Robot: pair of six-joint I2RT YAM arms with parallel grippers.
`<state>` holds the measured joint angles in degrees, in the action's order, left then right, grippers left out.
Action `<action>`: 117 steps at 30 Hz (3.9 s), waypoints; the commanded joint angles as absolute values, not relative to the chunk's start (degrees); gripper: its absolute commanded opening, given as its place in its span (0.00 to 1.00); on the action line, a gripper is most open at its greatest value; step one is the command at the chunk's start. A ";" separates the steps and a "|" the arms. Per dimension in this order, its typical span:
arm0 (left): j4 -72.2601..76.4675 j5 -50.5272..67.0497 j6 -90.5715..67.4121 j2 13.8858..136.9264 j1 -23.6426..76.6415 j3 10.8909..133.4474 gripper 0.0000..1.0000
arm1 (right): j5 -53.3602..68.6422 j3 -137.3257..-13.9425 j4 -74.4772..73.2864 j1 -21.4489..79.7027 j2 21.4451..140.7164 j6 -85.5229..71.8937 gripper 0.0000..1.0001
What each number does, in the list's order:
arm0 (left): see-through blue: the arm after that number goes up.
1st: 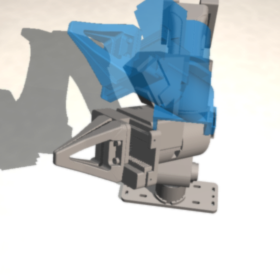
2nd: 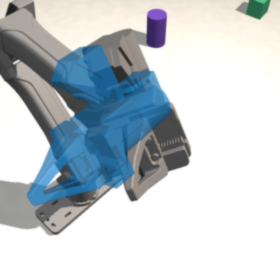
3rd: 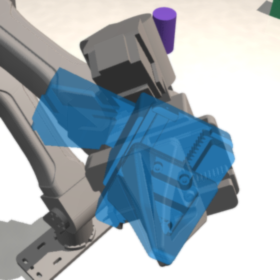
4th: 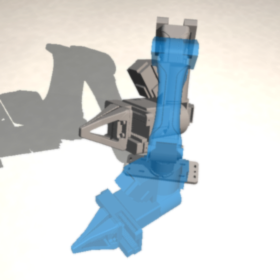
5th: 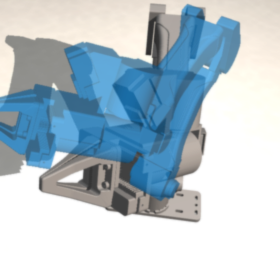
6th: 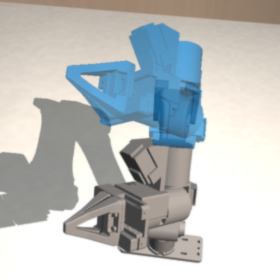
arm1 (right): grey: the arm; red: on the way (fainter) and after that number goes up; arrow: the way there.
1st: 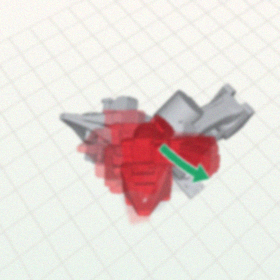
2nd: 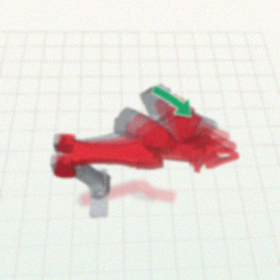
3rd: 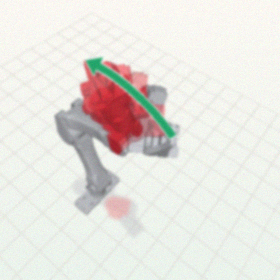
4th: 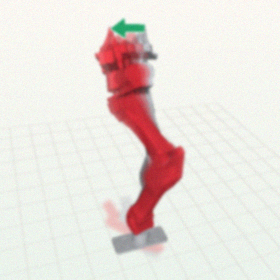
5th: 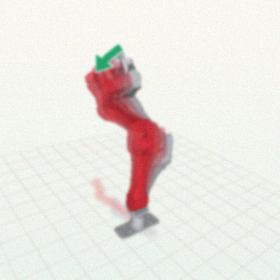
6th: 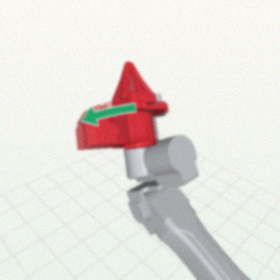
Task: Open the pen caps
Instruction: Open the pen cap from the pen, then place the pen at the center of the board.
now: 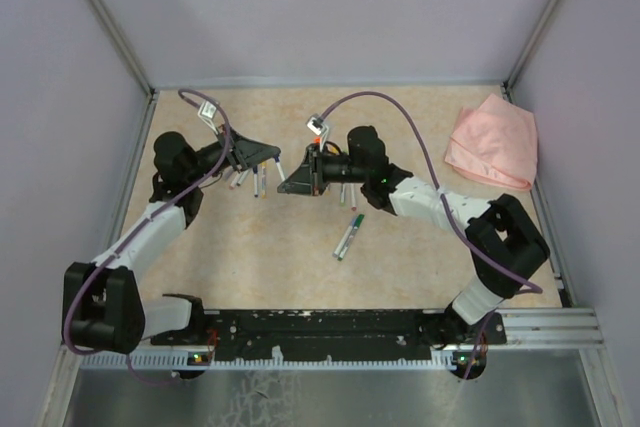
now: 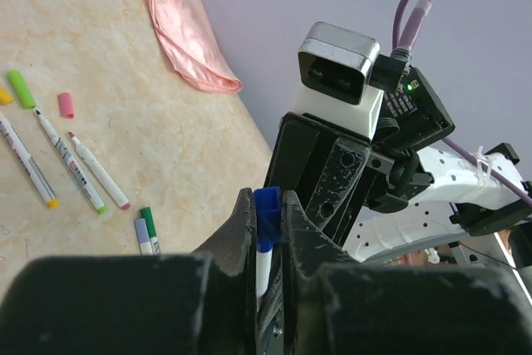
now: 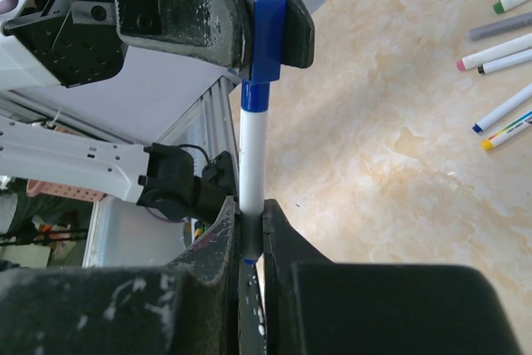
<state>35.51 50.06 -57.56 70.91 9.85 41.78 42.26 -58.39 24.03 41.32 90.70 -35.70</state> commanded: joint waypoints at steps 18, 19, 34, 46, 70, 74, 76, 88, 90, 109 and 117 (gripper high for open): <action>39.11 51.90 -56.36 71.13 9.58 41.76 0.00 | 39.26 -63.28 26.26 42.30 91.14 -36.59 0.35; 39.11 51.86 -56.34 71.11 9.58 41.58 0.00 | 39.01 -63.36 26.27 42.28 91.07 -36.63 0.35; 39.23 43.63 -53.76 69.70 8.46 42.30 0.00 | 40.43 -61.71 24.01 42.37 90.32 -37.10 0.00; 43.13 26.46 -50.59 75.30 3.63 51.98 0.00 | 40.22 -56.26 17.74 42.37 87.05 -35.25 0.00; 35.99 43.53 -50.19 69.39 3.44 38.02 0.00 | 0.10 -49.02 -11.75 29.93 77.71 -25.39 0.00; 33.53 44.62 -49.68 68.18 3.70 35.86 0.00 | 0.39 -50.40 -11.59 27.51 82.10 -23.28 0.00; 32.69 45.26 -49.33 68.04 3.77 35.48 0.00 | 0.81 -51.94 -11.81 26.80 85.04 -22.28 0.00; 30.59 46.36 -48.19 66.71 3.86 34.04 0.00 | 3.58 -58.63 -13.60 26.28 97.60 -20.98 0.04; 30.60 46.33 -48.25 66.86 3.81 34.01 0.00 | 3.94 -59.12 -14.01 26.28 98.54 -21.00 0.07; 31.03 47.53 -48.03 69.39 4.40 35.46 0.00 | 4.81 -59.85 -13.77 26.28 96.90 -21.97 0.29; 30.53 46.82 -46.89 70.28 6.39 36.50 0.00 | 5.30 -60.71 -12.80 26.28 89.95 -21.80 0.35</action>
<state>30.22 46.59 -48.90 69.54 4.91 34.57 4.62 -57.47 -14.66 26.44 96.53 -22.15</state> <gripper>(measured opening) 0.048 0.348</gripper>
